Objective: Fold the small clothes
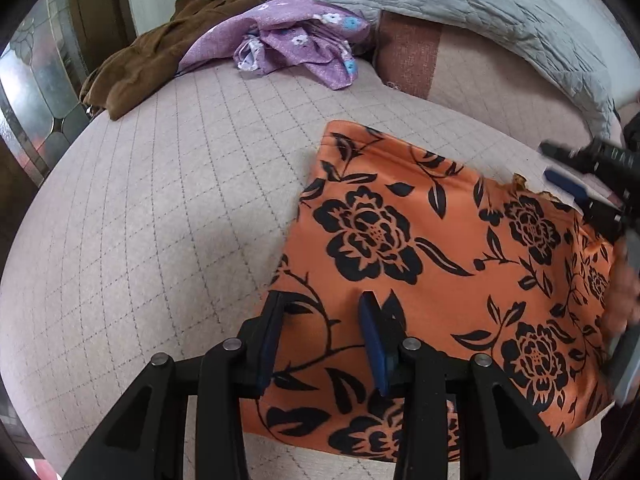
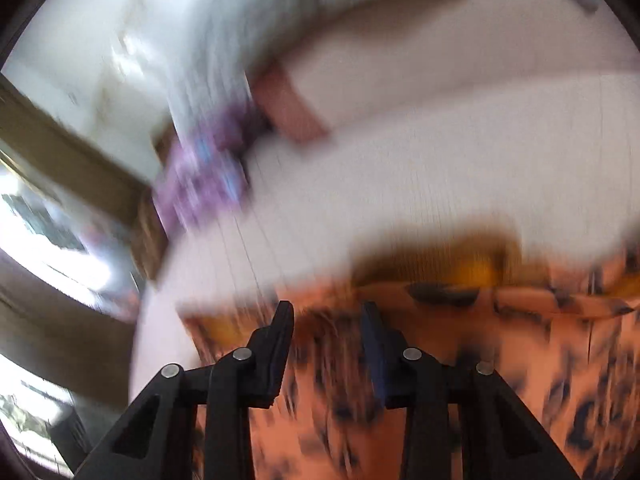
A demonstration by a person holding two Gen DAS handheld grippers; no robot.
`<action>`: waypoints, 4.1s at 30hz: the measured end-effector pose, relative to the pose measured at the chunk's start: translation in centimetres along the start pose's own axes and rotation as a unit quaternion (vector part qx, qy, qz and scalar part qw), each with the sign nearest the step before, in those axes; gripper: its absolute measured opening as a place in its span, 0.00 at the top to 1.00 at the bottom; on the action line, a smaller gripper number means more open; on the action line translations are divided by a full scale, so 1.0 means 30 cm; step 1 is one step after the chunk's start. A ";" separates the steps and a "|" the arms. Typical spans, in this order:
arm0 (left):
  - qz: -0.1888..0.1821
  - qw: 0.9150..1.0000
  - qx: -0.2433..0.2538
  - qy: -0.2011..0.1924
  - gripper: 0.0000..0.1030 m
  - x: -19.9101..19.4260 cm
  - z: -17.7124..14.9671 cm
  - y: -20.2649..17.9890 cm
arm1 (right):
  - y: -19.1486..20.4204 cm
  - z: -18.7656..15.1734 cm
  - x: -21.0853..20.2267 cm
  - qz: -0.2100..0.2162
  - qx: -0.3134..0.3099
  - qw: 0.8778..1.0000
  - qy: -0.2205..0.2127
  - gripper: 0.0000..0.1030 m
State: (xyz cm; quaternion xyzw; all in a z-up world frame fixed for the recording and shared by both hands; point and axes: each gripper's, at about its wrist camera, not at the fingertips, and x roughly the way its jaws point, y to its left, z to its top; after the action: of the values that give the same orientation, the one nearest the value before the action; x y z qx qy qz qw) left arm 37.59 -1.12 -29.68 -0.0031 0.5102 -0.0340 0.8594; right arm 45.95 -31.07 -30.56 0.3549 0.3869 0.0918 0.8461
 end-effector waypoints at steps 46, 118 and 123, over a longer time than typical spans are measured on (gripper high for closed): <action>-0.103 0.989 -0.074 0.073 0.22 0.105 0.025 0.124 | -0.696 -0.203 -0.578 -0.047 0.201 0.977 0.049 0.30; 0.026 0.992 0.098 -0.074 0.53 -0.284 -0.515 -0.081 | -0.026 -0.820 -0.665 -0.138 -0.153 0.976 0.072 0.61; 0.063 0.988 0.105 -0.095 0.33 -0.298 -0.569 -0.104 | 0.006 -0.873 -0.679 -0.126 -0.158 0.977 0.072 0.61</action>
State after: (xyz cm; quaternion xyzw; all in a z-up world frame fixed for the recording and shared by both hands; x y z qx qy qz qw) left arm 18.19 -3.19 -29.91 0.1162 0.4187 -0.0323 0.9001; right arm 13.19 -25.84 -30.19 0.1572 0.4687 0.0693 0.8665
